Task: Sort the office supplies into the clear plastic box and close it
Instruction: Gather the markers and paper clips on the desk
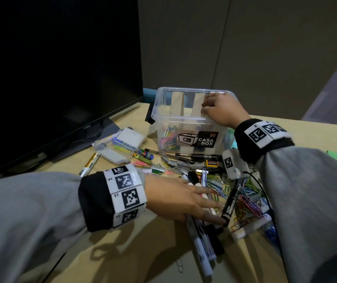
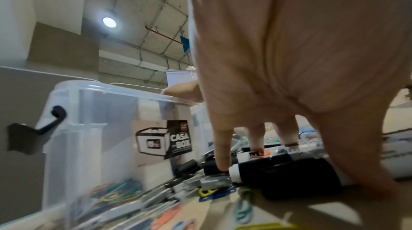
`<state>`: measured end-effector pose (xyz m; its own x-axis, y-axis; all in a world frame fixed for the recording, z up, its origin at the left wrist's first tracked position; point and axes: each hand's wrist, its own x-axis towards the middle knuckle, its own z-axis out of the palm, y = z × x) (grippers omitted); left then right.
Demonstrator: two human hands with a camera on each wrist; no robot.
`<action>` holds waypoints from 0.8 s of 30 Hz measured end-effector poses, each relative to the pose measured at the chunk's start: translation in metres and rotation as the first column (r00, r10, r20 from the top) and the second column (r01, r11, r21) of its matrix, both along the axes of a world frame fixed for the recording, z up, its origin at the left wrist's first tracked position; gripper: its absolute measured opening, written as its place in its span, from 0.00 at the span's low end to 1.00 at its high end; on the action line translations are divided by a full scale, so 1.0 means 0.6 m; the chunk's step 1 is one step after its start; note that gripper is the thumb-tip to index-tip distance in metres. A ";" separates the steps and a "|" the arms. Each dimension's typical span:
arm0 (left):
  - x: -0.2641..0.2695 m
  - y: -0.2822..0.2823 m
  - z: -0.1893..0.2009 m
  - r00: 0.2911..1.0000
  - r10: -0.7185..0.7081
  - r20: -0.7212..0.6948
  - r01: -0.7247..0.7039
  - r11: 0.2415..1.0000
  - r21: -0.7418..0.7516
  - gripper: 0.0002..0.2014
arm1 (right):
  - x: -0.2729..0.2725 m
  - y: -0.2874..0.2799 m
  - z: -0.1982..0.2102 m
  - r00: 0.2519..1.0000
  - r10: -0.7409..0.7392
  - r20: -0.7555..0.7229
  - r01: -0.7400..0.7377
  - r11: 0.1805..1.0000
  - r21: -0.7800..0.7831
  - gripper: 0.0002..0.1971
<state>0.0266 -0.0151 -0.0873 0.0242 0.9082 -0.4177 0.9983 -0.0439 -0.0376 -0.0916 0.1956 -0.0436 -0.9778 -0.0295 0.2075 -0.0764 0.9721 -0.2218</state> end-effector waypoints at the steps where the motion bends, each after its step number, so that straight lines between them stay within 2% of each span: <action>1: -0.007 -0.002 -0.002 1.000 0.016 -0.010 -0.016 1.000 0.002 0.35 | 0.000 0.000 0.000 1.000 0.000 0.000 0.000 1.000 -0.001 0.19; 5: -0.036 -0.008 -0.011 0.996 0.063 -0.056 -0.063 0.998 0.005 0.32 | 0.002 -0.001 0.001 1.000 0.002 0.000 -0.002 1.000 0.006 0.18; 14: -0.076 -0.022 -0.005 0.978 0.202 -0.053 -0.202 0.979 -0.009 0.35 | 0.003 -0.002 0.002 1.000 0.006 -0.009 -0.006 1.000 -0.003 0.18; 16: -0.082 -0.024 -0.004 0.972 0.233 -0.041 -0.232 0.972 0.019 0.38 | 0.002 -0.001 0.002 1.000 0.003 0.000 -0.003 1.000 -0.006 0.18; 19: -0.090 -0.024 0.004 0.964 0.263 -0.032 -0.256 0.956 0.144 0.44 | 0.002 -0.001 0.001 1.000 0.002 0.010 -0.002 1.000 -0.008 0.18; 21: -0.099 -0.019 0.011 0.959 0.268 -0.087 -0.242 0.941 0.236 0.40 | 0.002 0.000 0.001 1.000 0.001 0.013 -0.001 1.000 -0.010 0.18; 24: -0.110 -0.009 0.019 0.940 0.292 -0.177 -0.234 0.928 0.289 0.26 | 0.002 0.000 0.000 1.000 -0.006 0.016 0.006 1.000 -0.007 0.19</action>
